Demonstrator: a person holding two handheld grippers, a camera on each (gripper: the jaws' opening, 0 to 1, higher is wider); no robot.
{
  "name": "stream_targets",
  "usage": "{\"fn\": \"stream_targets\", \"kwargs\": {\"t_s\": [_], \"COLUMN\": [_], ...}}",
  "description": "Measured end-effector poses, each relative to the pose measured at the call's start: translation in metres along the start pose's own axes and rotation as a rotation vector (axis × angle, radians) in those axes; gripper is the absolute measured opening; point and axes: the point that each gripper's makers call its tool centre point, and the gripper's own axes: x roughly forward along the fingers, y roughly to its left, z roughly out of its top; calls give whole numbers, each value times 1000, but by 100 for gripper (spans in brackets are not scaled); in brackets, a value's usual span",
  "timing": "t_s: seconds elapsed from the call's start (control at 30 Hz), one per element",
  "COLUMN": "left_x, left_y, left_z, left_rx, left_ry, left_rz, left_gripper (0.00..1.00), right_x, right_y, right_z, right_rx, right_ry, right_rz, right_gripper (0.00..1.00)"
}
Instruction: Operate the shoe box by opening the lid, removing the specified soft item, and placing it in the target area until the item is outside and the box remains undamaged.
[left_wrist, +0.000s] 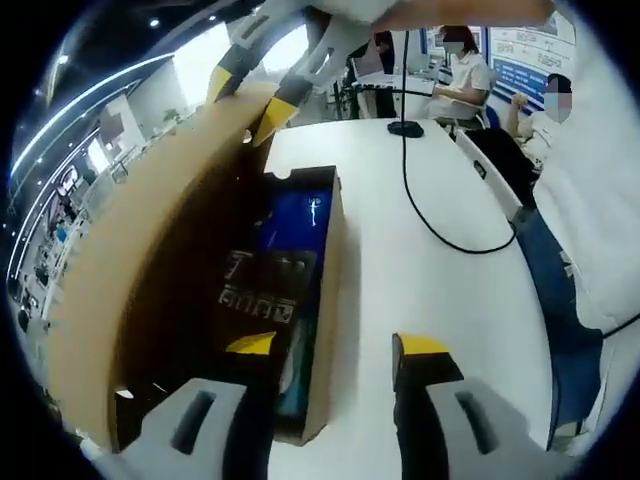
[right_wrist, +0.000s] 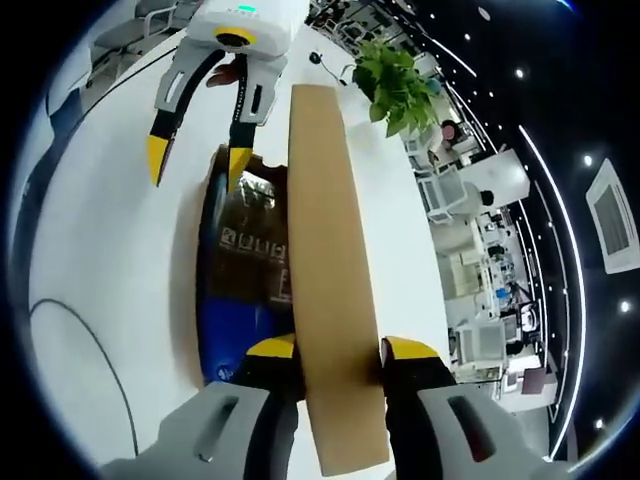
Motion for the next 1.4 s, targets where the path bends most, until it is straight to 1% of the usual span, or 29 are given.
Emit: {"fn": "stream_targets", "kwargs": {"t_s": [0.13,0.23,0.27,0.37,0.57,0.63,0.7,0.8,0.83,0.87,0.9,0.93,1.0,1.03,1.07,1.17,1.4], "left_x": [6,10,11,14,23,26,28,33,34,34,35,36,38,39,40,42,42], "left_y": [1,-1,-1,1,1,0,2,4,4,6,4,3,5,5,6,8,9], "left_z": [-8,-15,-15,-19,-21,-23,-22,-23,-24,-28,-29,-27,-28,-28,-28,-30,-31], "left_rx": [-16,-24,-19,-16,-14,-39,-74,-78,-72,-30,-3,-2,-11,-32,-37,-30,-28], "left_ry": [22,38,39,53,75,91,94,97,107,141,150,138,143,149,150,157,168], "left_rz": [-14,-48,-47,-50,-65,-76,-69,-60,-56,-44,-51,-47,-44,-47,-45,-39,-41], "left_gripper": [42,32,30,32,30,28,28,26,24,23,21,20,20,19,18,14,11], "right_x": [1,2,2,2,1,2,2,3,3,3,3,3,4,4,4,4,4], "right_y": [-1,-2,-2,-2,-1,-2,-2,-3,-3,-3,-3,-4,-5,-5,-5,-5,-4], "right_z": [0,0,0,0,0,0,0,0,0,0,0,0,0,0,0,0,0], "right_rx": [4,7,9,7,9,12,20,27,28,29,31,32,34,35,37,39,40], "right_ry": [4,5,6,7,7,8,11,10,10,9,9,8,11,12,15,15,12], "right_rz": [-2,-4,-3,-2,2,0,-1,-3,-4,-5,-6,-7,-11,-12,-13,-13,-12], "right_gripper": [31,31,31,31,31,31,31,31,32,32,32,32,32,32,32,32,32]}}
